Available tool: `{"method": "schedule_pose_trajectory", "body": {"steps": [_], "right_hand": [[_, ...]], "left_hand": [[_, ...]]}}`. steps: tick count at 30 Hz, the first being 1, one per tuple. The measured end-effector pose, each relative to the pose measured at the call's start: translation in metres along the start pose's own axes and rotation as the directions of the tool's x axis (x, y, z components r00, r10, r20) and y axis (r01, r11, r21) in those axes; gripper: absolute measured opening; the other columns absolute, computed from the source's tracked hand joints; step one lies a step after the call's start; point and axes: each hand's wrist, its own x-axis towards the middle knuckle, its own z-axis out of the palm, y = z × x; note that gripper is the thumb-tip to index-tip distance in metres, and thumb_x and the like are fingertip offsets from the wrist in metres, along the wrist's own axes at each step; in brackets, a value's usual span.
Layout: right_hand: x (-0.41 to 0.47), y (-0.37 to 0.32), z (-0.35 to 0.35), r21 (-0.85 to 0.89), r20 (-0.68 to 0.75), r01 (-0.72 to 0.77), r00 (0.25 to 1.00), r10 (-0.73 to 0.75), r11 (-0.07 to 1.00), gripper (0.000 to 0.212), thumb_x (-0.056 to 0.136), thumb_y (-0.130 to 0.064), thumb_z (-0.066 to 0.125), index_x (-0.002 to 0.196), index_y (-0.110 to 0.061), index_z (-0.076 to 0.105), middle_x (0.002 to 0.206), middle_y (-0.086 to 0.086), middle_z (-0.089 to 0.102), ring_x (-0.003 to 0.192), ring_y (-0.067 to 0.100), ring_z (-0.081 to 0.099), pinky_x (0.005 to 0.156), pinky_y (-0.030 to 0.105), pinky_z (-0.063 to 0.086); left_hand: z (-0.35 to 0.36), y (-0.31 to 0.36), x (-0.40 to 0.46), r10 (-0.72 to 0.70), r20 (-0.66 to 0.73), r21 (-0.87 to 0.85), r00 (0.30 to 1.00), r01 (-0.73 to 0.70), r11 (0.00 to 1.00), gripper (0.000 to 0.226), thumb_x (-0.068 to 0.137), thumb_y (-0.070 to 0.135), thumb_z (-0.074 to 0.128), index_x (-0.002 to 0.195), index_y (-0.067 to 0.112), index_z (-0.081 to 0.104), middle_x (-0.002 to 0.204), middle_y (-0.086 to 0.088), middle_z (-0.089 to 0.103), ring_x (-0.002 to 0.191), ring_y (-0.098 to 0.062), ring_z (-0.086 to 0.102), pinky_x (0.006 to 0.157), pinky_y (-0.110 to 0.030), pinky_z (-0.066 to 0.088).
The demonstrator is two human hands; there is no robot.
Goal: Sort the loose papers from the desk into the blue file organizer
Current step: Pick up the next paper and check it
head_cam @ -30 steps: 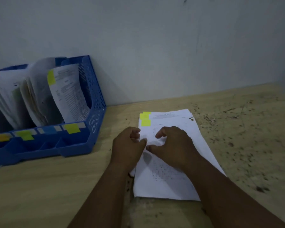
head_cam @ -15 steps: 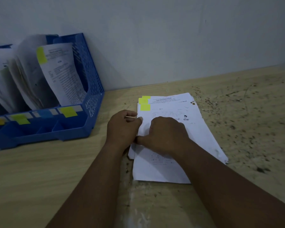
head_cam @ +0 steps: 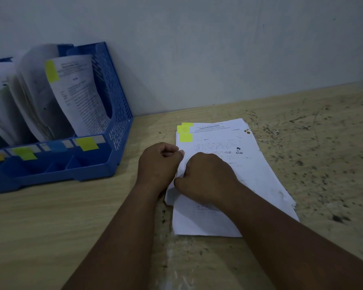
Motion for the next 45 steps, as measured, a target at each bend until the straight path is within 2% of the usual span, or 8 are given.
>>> {"method": "schedule_pose_trajectory", "body": {"steps": [13, 16, 19, 23, 28, 35, 41, 45], "right_hand": [[-0.002, -0.006, -0.001, 0.035, 0.052, -0.011, 0.999, 0.009, 0.999, 0.038, 0.077, -0.040, 0.067, 0.054, -0.024, 0.042, 0.056, -0.006, 0.046, 0.067, 0.019, 0.056, 0.064, 0.032, 0.040], [-0.002, -0.006, 0.001, 0.061, 0.095, -0.036, 0.995, 0.030, 0.998, 0.022, 0.073, -0.042, 0.057, 0.062, -0.023, 0.056, 0.063, -0.006, 0.055, 0.073, 0.018, 0.061, 0.074, 0.037, 0.051], [-0.002, -0.008, 0.001, 0.066, 0.122, -0.048, 0.992, 0.040, 0.997, 0.031, 0.069, -0.044, 0.046, 0.077, -0.022, 0.066, 0.075, -0.006, 0.064, 0.081, 0.017, 0.062, 0.084, 0.041, 0.052], [0.000, -0.006, -0.004, 0.064, 0.129, -0.073, 0.989, 0.065, 0.995, 0.034, 0.088, -0.037, 0.050, 0.059, -0.022, 0.042, 0.062, -0.004, 0.045, 0.069, 0.020, 0.050, 0.072, 0.036, 0.040], [0.006, -0.004, -0.014, 0.222, -0.056, -0.049, 0.996, 0.063, 0.974, 0.030, 0.089, -0.037, 0.051, 0.063, -0.023, 0.057, 0.065, -0.007, 0.061, 0.072, 0.015, 0.060, 0.080, 0.043, 0.051], [0.002, -0.006, -0.015, 0.349, -0.032, 0.039, 0.999, -0.030, 0.936, 0.028, 0.095, -0.034, 0.052, 0.068, -0.027, 0.054, 0.066, -0.010, 0.060, 0.070, 0.007, 0.057, 0.091, 0.049, 0.047], [0.011, 0.005, -0.008, 0.273, -0.181, 0.044, 0.983, 0.006, 0.961, 0.008, 0.088, -0.040, 0.060, 0.088, -0.037, 0.066, 0.093, -0.018, 0.063, 0.097, 0.005, 0.058, 0.097, 0.045, 0.044], [0.016, 0.014, -0.014, 0.203, -0.322, -0.175, 0.917, 0.234, 0.963, 0.027, 0.085, -0.052, 0.065, 0.108, -0.039, 0.058, 0.137, -0.003, 0.041, 0.132, 0.025, 0.036, 0.106, 0.045, 0.033]], "left_hand": [[0.000, 0.001, 0.000, -0.011, 0.008, -0.025, 1.000, 0.011, 1.000, 0.008, 0.078, 0.033, 0.078, 0.084, 0.027, 0.076, 0.079, 0.010, 0.075, 0.079, -0.010, 0.072, 0.082, -0.045, 0.060], [-0.001, 0.002, -0.001, -0.006, 0.013, -0.009, 1.000, 0.006, 1.000, 0.008, 0.080, 0.033, 0.078, 0.086, 0.027, 0.076, 0.080, 0.010, 0.075, 0.080, -0.008, 0.072, 0.084, -0.044, 0.060], [-0.002, 0.002, -0.001, 0.001, 0.013, 0.015, 1.000, -0.002, 1.000, 0.009, 0.081, 0.034, 0.078, 0.088, 0.028, 0.076, 0.082, 0.010, 0.075, 0.081, -0.006, 0.071, 0.084, -0.041, 0.060], [-0.003, 0.004, -0.002, -0.020, -0.005, -0.013, 1.000, 0.020, 1.000, 0.011, 0.081, 0.032, 0.079, 0.089, 0.026, 0.076, 0.083, 0.009, 0.075, 0.081, -0.007, 0.071, 0.084, -0.039, 0.060], [-0.013, 0.016, -0.007, -0.076, 0.120, -0.182, 0.990, 0.097, 0.979, 0.017, 0.087, 0.029, 0.077, 0.083, 0.013, 0.079, 0.078, -0.003, 0.077, 0.066, -0.015, 0.072, 0.066, -0.036, 0.059], [-0.013, 0.027, -0.012, -0.052, 0.310, -0.470, 0.949, 0.200, 0.860, 0.035, 0.091, 0.029, 0.072, 0.097, -0.005, 0.074, 0.098, -0.033, 0.070, 0.089, -0.037, 0.070, 0.088, -0.048, 0.057], [-0.015, 0.021, -0.006, -0.066, 0.162, -0.420, 0.985, 0.129, 0.898, 0.013, 0.096, 0.015, 0.067, 0.099, 0.011, 0.079, 0.093, -0.011, 0.078, 0.080, -0.025, 0.073, 0.069, -0.035, 0.059], [-0.016, 0.023, -0.002, -0.127, 0.056, -0.521, 0.990, 0.137, 0.843, 0.012, 0.094, 0.016, 0.070, 0.103, 0.012, 0.077, 0.096, -0.007, 0.079, 0.085, -0.026, 0.075, 0.073, -0.037, 0.062]]}}
